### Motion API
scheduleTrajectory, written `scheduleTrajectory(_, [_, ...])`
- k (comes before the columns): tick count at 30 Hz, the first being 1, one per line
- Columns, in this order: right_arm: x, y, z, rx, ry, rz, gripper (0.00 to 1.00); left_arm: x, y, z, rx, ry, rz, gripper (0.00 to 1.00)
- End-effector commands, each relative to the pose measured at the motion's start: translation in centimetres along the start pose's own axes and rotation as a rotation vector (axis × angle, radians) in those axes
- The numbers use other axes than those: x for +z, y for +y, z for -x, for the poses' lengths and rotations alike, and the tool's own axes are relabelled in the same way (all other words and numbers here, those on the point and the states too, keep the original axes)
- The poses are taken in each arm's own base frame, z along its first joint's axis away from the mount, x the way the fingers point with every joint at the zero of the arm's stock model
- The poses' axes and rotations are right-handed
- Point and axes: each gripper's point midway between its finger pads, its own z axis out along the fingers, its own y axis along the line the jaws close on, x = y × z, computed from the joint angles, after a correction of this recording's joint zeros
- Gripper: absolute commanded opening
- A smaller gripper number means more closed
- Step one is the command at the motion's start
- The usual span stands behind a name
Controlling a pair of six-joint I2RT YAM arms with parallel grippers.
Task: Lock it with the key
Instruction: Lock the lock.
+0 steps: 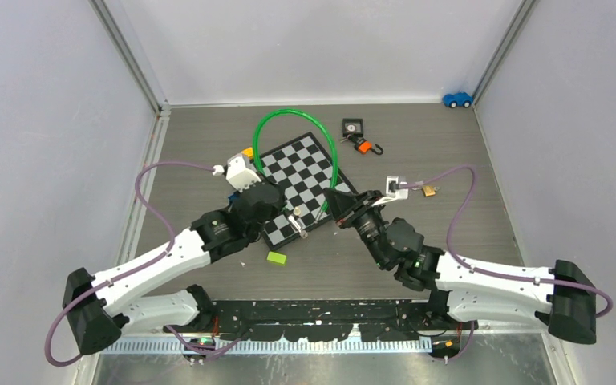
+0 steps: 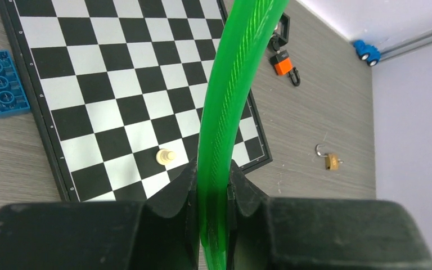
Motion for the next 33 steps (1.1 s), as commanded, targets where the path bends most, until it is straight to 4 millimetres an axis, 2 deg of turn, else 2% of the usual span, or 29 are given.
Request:
scheduleTrajectory(1, [-0.1,2.4,1.0,-0.08,-0.1,0.035,0.0,-1.7,-2.3,2.8,-0.163,-0.061,-0.083,0.0])
scheduleTrajectory(6, [-0.2,3.3,-0.4,-0.197,-0.082,0.101,0.01,-2.7,-2.9,3.0,-0.176,-0.028,-0.118,0.0])
scheduleTrajectory(14, [-0.2,5.5,0.4,-0.229,-0.083,0.174,0.0,-3.5,-3.3,2.5,-0.222,0.021,-0.156,0.0])
scheduleTrajectory(22, [0.2,7.7,0.0,-0.248,-0.067,0.256,0.0,-3.8,-4.2,1.9,-0.273,0.066,-0.196,0.0])
scheduleTrajectory(33, [0.5,8.2,-0.9,-0.244,-0.054,0.283,0.0,-4.1,-4.6,1.6,-0.317,0.089,-0.222,0.0])
